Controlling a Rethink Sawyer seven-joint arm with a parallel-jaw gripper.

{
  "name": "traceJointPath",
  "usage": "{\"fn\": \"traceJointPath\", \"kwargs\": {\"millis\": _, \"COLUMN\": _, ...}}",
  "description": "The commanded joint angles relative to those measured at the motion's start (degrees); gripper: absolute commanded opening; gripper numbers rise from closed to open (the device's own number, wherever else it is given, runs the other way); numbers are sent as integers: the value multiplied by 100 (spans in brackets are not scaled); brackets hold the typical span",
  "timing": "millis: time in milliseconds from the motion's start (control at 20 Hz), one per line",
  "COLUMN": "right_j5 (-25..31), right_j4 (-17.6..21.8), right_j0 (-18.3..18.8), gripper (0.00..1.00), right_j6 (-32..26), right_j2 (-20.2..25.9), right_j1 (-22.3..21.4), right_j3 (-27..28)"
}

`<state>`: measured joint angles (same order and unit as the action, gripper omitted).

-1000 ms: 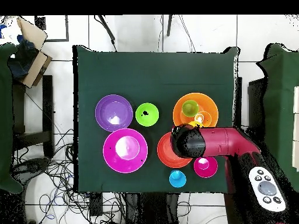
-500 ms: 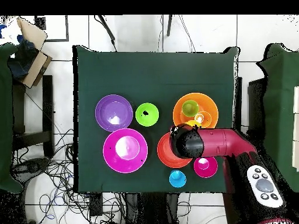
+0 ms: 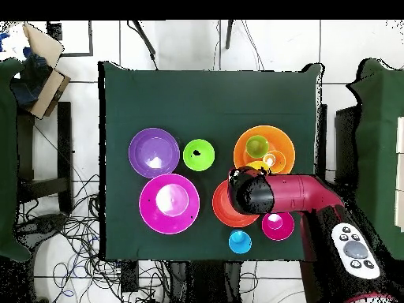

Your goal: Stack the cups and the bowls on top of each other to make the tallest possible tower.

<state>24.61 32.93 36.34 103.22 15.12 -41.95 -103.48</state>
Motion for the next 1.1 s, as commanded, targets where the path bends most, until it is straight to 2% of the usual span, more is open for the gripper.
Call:
{"fn": "traceJointPath", "kwargs": {"millis": 50, "right_j5": -389, "right_j4": -51, "right_j0": -289, "gripper": 0, "right_j6": 648, "right_j2": 36, "right_j1": 428, "right_j3": -40}}
{"fn": "traceJointPath", "kwargs": {"millis": 250, "right_j5": -475, "right_j4": 2, "right_j0": -116, "gripper": 0, "right_j6": 442, "right_j2": 162, "right_j1": 505, "right_j3": 4}}
{"fn": "traceJointPath", "kwargs": {"millis": 650, "right_j5": -793, "right_j4": 104, "right_j0": -136, "gripper": 0, "right_j6": 459, "right_j2": 84, "right_j1": 570, "right_j3": 28}}
{"fn": "traceJointPath", "kwargs": {"millis": 850, "right_j5": -887, "right_j4": 58, "right_j0": 5, "gripper": 0, "right_j6": 354, "right_j2": 212, "right_j1": 680, "right_j3": 21}}
{"fn": "traceJointPath", "kwargs": {"millis": 1100, "right_j5": -989, "right_j4": 102, "right_j0": 15, "gripper": 0, "right_j6": 338, "right_j2": 153, "right_j1": 704, "right_j3": 18}}
